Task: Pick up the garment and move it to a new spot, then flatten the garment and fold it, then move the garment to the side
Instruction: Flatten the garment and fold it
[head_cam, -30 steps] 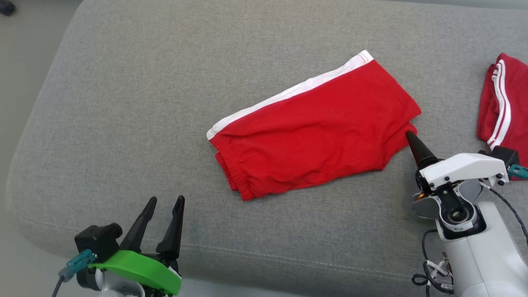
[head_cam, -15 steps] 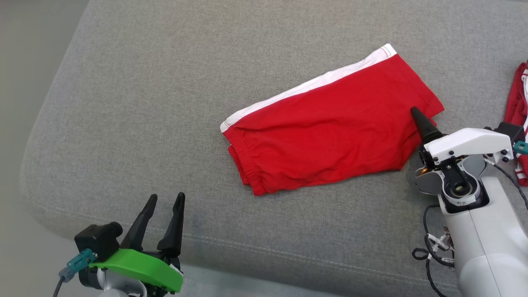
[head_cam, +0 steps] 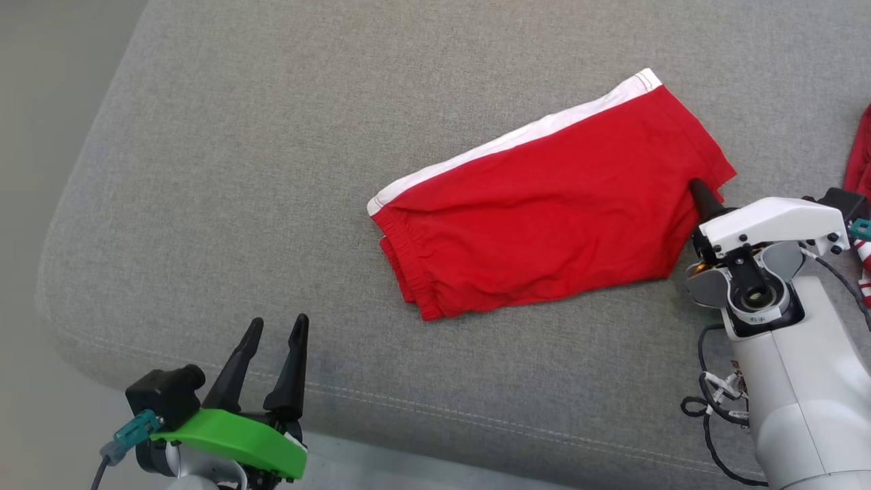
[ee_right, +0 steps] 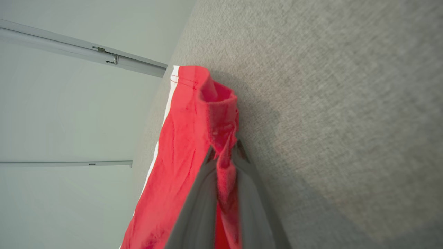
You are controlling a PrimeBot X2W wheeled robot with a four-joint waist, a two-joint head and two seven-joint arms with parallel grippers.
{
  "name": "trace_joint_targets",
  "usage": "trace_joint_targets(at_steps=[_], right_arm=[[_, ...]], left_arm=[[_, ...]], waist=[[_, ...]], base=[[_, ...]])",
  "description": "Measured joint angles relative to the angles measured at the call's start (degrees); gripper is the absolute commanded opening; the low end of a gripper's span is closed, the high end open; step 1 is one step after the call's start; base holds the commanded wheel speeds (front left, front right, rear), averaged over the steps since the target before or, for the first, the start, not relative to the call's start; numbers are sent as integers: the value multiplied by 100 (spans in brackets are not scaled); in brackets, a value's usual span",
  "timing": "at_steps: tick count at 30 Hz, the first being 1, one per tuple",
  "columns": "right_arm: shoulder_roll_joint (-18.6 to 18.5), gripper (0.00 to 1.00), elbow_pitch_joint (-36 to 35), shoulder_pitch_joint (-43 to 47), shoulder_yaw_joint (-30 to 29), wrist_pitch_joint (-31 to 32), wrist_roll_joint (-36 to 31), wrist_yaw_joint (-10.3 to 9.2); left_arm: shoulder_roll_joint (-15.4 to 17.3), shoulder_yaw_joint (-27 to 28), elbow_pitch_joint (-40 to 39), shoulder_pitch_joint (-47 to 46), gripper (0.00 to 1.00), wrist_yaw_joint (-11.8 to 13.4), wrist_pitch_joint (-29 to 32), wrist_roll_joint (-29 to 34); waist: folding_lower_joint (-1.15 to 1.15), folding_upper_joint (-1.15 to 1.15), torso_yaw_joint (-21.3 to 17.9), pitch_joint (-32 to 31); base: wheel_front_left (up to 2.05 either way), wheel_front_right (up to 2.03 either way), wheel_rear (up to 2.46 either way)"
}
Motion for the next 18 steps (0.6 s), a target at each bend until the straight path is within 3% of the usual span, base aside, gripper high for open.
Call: trace_joint_targets(at_steps=[9,18], right_arm=[[-18,0,174,-97,4,-151,-82,26],[-324,0,286,-97,-219,-296,-81,79]], left_arm=[[-51,166,22,77,100,0,-1,0],[-62,300,15,201,100,0,-1,143]], waist=[[0,0,-74,-68],[0,0,-290,-214]], base=[[0,0,0],[0,0,0]])
